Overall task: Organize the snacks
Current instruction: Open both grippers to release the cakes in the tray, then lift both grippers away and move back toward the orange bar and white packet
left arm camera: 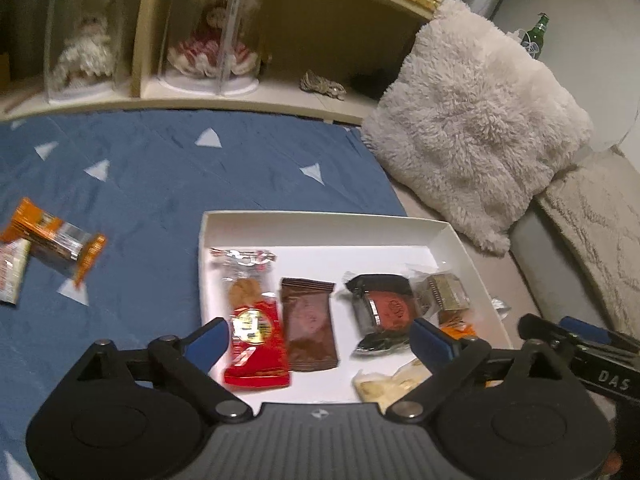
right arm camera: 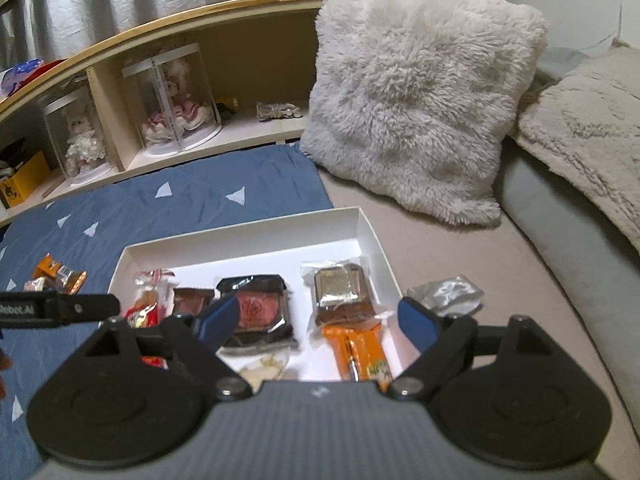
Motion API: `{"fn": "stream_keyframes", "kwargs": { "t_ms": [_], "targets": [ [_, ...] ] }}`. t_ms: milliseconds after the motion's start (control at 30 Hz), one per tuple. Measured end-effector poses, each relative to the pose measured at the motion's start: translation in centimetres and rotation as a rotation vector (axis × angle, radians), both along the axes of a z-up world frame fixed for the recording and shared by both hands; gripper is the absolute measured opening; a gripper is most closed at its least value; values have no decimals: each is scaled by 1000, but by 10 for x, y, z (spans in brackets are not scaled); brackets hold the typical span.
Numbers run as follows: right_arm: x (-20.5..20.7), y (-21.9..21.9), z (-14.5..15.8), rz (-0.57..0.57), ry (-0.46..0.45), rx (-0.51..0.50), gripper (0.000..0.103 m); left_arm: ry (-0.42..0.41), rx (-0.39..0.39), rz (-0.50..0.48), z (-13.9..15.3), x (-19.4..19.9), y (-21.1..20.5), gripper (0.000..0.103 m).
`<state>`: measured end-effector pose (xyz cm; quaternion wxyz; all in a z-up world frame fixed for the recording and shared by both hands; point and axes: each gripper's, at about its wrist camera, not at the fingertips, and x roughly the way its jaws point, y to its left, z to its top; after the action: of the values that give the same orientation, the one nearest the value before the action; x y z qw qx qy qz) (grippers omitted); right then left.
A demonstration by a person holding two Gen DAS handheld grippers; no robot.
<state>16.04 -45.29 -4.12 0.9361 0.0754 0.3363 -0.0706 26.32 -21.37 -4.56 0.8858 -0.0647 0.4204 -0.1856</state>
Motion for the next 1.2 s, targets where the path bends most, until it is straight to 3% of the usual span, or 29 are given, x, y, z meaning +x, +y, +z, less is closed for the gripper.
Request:
{"fn": "stream_keyframes", "kwargs": {
  "t_ms": [133,500,767,1200],
  "targets": [
    [-16,4,3,-2,-6,4,102,-49,36,16,6,-12,9,103],
    [-41,20,13,-27,-47,-17,102,-93,55,24,17,-32,36,103],
    [-28,38,9,-9,-56,-25,103,-108,85,46,19,-37,63,103],
    [9,100,-6,94,-53,-39,103,-96,127,180,9,-27,145,103]
  ]
}}
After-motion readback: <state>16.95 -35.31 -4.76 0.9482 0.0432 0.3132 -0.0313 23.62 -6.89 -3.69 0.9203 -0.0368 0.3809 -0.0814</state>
